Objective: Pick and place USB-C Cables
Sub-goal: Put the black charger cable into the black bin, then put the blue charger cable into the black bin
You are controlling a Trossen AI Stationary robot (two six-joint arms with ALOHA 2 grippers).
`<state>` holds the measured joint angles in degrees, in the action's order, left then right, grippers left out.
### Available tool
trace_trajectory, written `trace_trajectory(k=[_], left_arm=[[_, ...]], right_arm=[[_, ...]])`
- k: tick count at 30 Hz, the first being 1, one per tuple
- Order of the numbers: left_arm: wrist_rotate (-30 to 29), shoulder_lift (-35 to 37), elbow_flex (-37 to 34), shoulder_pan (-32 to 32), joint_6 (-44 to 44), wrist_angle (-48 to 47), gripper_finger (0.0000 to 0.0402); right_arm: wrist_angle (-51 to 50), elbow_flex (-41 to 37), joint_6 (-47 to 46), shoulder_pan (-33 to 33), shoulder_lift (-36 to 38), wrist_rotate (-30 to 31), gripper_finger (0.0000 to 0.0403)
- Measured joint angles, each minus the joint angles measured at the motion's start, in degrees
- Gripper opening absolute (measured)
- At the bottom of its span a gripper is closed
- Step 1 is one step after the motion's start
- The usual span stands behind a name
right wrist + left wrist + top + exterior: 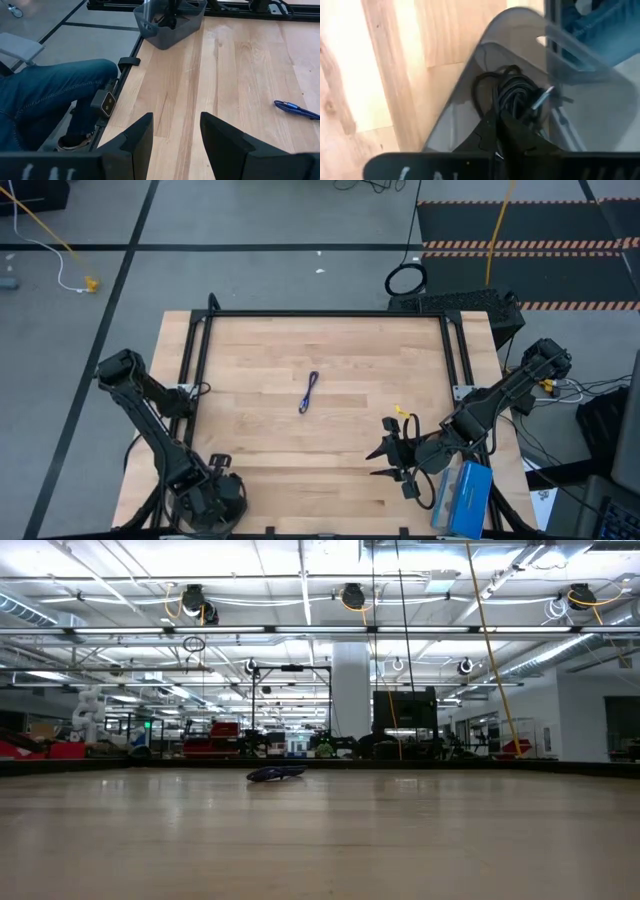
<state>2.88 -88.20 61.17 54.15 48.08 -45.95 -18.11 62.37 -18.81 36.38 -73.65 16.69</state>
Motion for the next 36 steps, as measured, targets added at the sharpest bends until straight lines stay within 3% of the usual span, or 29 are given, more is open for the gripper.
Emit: trace_trajectory(k=[13, 20, 26, 30, 36], left_arm=[[-0.42, -0.02, -3.39, -0.20, 5.22, 0.78, 0.0113], [-0.39, 0.03, -1.38, -0.47, 7.60, -0.64, 0.0150], [-0.48, 0.07, 4.52, -2.33, 7.20, -9.19, 0.0158], [-4.88, 0.07, 9.83, -4.12, 3.93, -15.62, 0.0159], [-16.16, 0.09, 15.51, -9.15, -4.96, -18.44, 0.0159]], right_arm=[[0.00, 0.00, 0.17, 0.00, 0.00, 1.50, 0.0157], [0.03, 0.00, 0.87, -0.28, 0.00, 4.52, 0.0157], [0.04, 0.00, 1.07, -1.16, 0.00, 4.50, 0.0157], [0.07, 0.00, 1.52, -1.99, -0.02, 4.50, 0.0157], [0.04, 0.00, 1.51, -2.97, -0.02, 4.50, 0.0157]])
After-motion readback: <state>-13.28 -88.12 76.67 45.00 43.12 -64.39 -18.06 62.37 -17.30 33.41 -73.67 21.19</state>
